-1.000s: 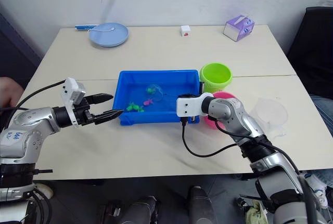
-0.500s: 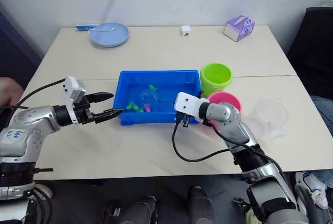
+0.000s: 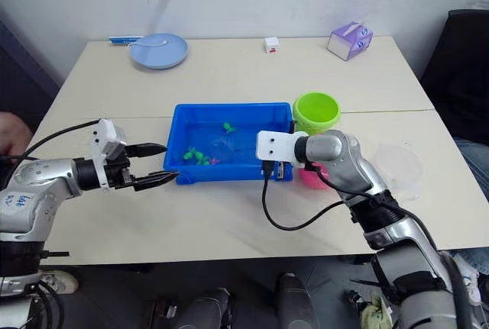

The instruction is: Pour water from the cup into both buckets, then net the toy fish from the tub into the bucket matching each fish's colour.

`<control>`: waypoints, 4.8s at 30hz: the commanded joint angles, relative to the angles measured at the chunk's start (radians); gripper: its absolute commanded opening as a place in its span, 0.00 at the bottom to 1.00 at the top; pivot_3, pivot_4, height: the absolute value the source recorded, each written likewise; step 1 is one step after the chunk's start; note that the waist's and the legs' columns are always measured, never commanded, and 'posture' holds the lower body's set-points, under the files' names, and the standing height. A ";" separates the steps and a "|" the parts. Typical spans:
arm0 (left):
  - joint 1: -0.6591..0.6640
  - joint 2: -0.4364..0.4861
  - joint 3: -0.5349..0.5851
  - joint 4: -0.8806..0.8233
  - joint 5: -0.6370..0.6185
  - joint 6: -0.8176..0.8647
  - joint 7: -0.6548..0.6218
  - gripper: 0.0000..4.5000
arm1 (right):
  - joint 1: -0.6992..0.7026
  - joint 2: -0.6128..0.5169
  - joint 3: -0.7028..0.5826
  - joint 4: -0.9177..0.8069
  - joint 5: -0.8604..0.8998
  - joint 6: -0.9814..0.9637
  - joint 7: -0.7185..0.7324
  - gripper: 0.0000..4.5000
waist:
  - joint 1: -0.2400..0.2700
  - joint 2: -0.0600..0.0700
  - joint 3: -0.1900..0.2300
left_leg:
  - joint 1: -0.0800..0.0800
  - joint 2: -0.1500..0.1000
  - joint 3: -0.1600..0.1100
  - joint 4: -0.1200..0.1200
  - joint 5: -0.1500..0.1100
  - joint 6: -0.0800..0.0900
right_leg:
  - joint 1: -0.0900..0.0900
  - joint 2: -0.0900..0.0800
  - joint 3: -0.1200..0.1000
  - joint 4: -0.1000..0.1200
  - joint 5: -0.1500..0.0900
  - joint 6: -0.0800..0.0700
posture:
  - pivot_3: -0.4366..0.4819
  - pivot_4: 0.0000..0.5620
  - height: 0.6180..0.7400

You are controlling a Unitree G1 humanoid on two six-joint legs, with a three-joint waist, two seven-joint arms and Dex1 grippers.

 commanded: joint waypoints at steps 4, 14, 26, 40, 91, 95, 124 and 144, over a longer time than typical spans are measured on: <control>0.002 0.014 0.019 -0.012 -0.001 -0.023 0.001 1.00 | -0.021 0.002 0.017 -0.028 0.041 0.024 0.112 0.17 | 0.000 0.000 0.000 | 0.000 0.000 0.000 0.000 0.000 0.000 | 0.000 0.000 0.000 0.000 0.000 0.000 | 0.48 0.27 1.00; 0.006 0.010 0.024 -0.017 -0.006 -0.024 0.014 1.00 | -0.015 -0.022 -0.022 -0.041 0.051 0.094 0.115 0.17 | 0.001 0.000 0.000 | 0.000 0.000 0.000 0.000 0.000 0.000 | 0.000 0.000 0.000 0.000 0.000 0.000 | 0.48 0.27 1.00; -0.025 0.004 0.001 0.005 0.000 -0.030 0.009 1.00 | 0.026 -0.028 -0.109 -0.075 0.157 0.284 0.112 0.17 | 0.001 0.000 0.000 | 0.000 0.000 0.000 0.000 0.000 0.000 | 0.000 0.000 0.001 0.000 0.000 0.000 | 0.48 0.27 1.00; -0.032 0.005 -0.016 0.021 0.010 -0.049 0.002 1.00 | 0.052 -0.004 -0.123 -0.134 0.239 0.383 0.102 0.17 | 0.001 0.000 0.000 | 0.000 0.000 0.000 0.000 0.000 0.000 | 0.000 0.000 0.001 0.000 0.000 0.000 | 0.48 0.27 1.00; -0.569 -0.466 -0.319 0.515 0.034 -0.191 -0.326 1.00 | 1.338 -0.405 -1.129 -1.098 -0.043 0.150 -0.260 0.17 | 0.076 0.000 0.000 | 0.001 -0.003 0.005 0.004 0.000 0.001 | 0.001 0.001 0.005 0.001 0.001 0.002 | 0.48 0.27 1.00; -0.582 -0.466 -0.306 0.545 0.046 -0.212 -0.331 1.00 | 1.374 -0.374 -1.150 -1.004 -0.155 -0.075 -0.303 0.17 | 0.076 -0.001 0.000 | 0.001 -0.002 0.005 0.004 0.000 0.001 | 0.001 0.002 0.005 0.000 0.001 0.002 | 0.48 0.27 1.00; -0.169 -0.039 -0.026 0.210 0.093 -0.073 -0.097 1.00 | 0.263 -0.087 -0.175 -0.519 0.275 0.332 -0.209 0.17 | 0.029 -0.001 0.000 | 0.001 0.000 0.001 0.001 0.000 0.001 | 0.000 0.000 0.005 0.000 0.000 0.000 | 0.48 0.27 1.00; -0.011 0.029 0.083 -0.026 0.011 0.070 0.040 1.00 | 0.077 -0.003 -0.038 -0.067 0.075 0.049 -0.204 0.17 | 0.023 -0.001 0.000 | 0.000 -0.001 0.000 0.002 0.000 0.000 | 0.000 0.000 0.002 0.000 0.000 0.000 | 0.48 0.27 1.00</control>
